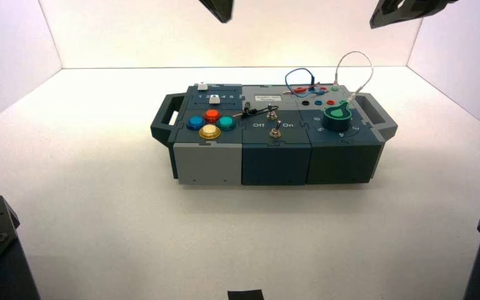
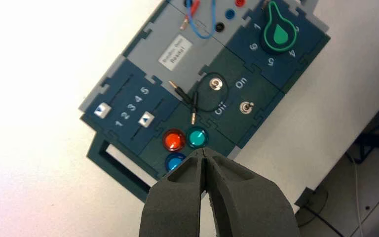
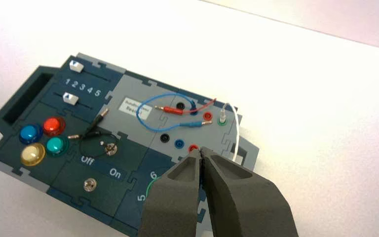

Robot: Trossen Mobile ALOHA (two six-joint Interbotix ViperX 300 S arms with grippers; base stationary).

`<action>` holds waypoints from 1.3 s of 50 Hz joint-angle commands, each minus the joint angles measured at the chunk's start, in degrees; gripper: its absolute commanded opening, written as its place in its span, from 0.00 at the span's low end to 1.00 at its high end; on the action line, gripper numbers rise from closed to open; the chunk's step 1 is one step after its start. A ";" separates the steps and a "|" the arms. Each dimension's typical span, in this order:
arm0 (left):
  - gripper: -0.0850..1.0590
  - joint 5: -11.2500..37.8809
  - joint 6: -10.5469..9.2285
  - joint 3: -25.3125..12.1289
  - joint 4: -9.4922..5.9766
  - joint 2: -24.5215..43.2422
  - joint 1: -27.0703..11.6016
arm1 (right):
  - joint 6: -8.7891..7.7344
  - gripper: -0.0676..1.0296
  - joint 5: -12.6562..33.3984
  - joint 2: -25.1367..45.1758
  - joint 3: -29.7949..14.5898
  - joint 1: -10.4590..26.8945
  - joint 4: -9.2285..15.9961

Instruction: Push the yellow button.

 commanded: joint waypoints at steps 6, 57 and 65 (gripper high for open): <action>0.05 -5.45 -2.02 0.70 -0.09 -8.70 3.43 | -0.09 0.04 -0.26 -3.25 -2.02 0.18 0.26; 0.05 -19.25 -5.27 25.49 -1.85 -40.61 25.66 | -0.26 0.04 -0.97 -3.69 -0.62 0.09 -0.79; 0.05 -18.28 -5.10 26.10 -1.76 -43.07 25.66 | -0.18 0.04 -0.88 -3.16 -1.23 0.18 -1.05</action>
